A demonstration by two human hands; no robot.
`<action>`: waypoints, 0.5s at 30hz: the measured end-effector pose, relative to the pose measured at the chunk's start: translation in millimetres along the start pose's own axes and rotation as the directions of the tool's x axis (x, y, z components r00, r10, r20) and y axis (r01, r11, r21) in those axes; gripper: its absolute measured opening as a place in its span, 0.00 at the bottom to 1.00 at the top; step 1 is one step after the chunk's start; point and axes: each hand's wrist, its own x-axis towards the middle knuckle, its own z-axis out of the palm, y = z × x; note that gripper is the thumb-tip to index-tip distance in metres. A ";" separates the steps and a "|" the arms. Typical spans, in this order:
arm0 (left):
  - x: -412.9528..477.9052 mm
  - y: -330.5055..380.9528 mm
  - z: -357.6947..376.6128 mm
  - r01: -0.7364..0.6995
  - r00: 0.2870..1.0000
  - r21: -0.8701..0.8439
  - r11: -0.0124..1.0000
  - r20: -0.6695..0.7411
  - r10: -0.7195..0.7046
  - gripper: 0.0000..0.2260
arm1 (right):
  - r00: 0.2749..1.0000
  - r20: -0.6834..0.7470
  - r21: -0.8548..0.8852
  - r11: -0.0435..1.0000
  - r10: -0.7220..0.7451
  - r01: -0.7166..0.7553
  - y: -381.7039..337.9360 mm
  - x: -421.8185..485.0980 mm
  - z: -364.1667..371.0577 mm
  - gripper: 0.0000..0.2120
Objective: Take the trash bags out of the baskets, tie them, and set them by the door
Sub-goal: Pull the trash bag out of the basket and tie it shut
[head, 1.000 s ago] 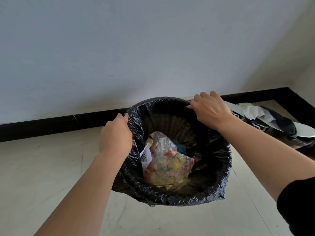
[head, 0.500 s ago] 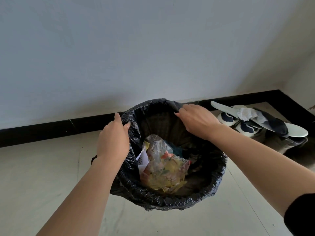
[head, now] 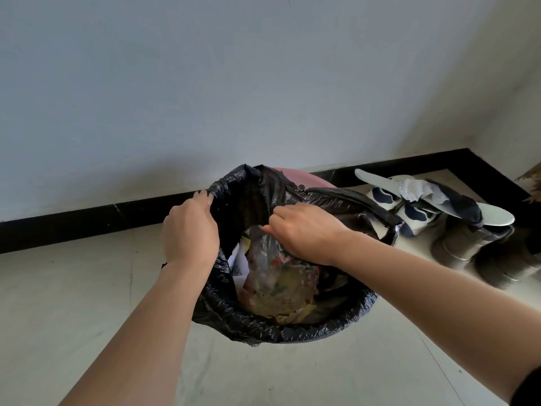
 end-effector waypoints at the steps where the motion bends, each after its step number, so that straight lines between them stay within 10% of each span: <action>1: -1.2 1.6 -1.5 -0.048 0.999 -0.006 0.999 -0.021 0.048 0.12 | 0.998 0.008 -0.013 0.998 0.067 -0.066 1.8 -1.5 -1.3 0.14; 6: -10.2 8.8 -5.7 -0.342 0.939 -0.101 0.934 0.014 0.345 0.12 | 0.930 0.108 -0.003 0.936 0.351 -0.352 6.9 -17.0 -19.9 0.13; 15: -17.4 28.3 -38.4 -0.262 0.738 -0.222 0.939 0.581 0.343 0.09 | 0.889 0.219 0.435 0.775 0.402 -0.458 -38.4 -70.0 -57.1 0.19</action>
